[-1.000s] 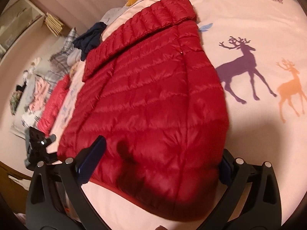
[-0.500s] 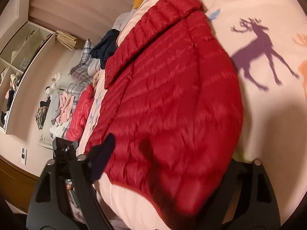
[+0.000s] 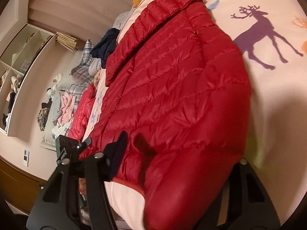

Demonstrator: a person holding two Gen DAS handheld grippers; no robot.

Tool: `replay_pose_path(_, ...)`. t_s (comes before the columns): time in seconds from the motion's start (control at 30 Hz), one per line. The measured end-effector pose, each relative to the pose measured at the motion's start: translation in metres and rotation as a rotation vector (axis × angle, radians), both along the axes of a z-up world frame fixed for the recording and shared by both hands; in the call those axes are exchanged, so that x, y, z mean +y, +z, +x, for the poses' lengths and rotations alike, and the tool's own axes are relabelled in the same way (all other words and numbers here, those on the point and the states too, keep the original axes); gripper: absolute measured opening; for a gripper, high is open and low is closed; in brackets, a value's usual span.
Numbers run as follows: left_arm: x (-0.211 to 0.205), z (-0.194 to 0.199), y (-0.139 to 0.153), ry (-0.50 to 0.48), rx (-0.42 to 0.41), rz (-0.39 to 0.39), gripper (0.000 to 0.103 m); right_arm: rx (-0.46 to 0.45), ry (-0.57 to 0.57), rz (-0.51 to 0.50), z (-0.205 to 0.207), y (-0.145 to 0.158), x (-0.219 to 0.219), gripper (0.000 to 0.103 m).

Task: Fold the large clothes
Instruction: 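Close both grippers on the jacket hem, then lift the hem with both grippers and fold it toward the collar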

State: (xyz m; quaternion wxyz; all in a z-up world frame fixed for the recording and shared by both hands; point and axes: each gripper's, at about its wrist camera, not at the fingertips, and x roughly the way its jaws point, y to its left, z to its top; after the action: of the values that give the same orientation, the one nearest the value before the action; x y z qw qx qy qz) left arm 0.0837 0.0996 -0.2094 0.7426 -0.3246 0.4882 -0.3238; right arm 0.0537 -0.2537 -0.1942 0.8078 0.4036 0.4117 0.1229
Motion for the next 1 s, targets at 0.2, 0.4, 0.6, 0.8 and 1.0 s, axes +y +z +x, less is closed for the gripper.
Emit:
replay_pose_path(0.2, 0.006, 0.005, -0.009, 0.038, 0.04, 0.004, 0.027, 0.006, -0.038, -0.021, -0.003, -0.005, 0.0, 0.029)
replay_pose_path(0.4, 0.009, 0.0, 0.002, 0.057, -0.002, -0.007, 0.017, -0.037, -0.055, -0.063, -0.01, 0.004, 0.005, 0.019)
replay_pose_path(0.6, 0.007, -0.004, 0.029, 0.044, -0.088, -0.031, 0.016, -0.128, -0.044, -0.102, -0.016, 0.028, 0.014, 0.016)
replay_pose_path(0.8, 0.007, -0.006, 0.043, 0.042, -0.121, -0.049, 0.015, -0.174, -0.024, -0.103, -0.021, 0.044, 0.019, 0.016)
replay_pose_path(1.0, 0.006, -0.001, 0.048, 0.043, -0.132, -0.044, 0.015, -0.206, -0.009, -0.101, -0.024, 0.055, 0.022, 0.015)
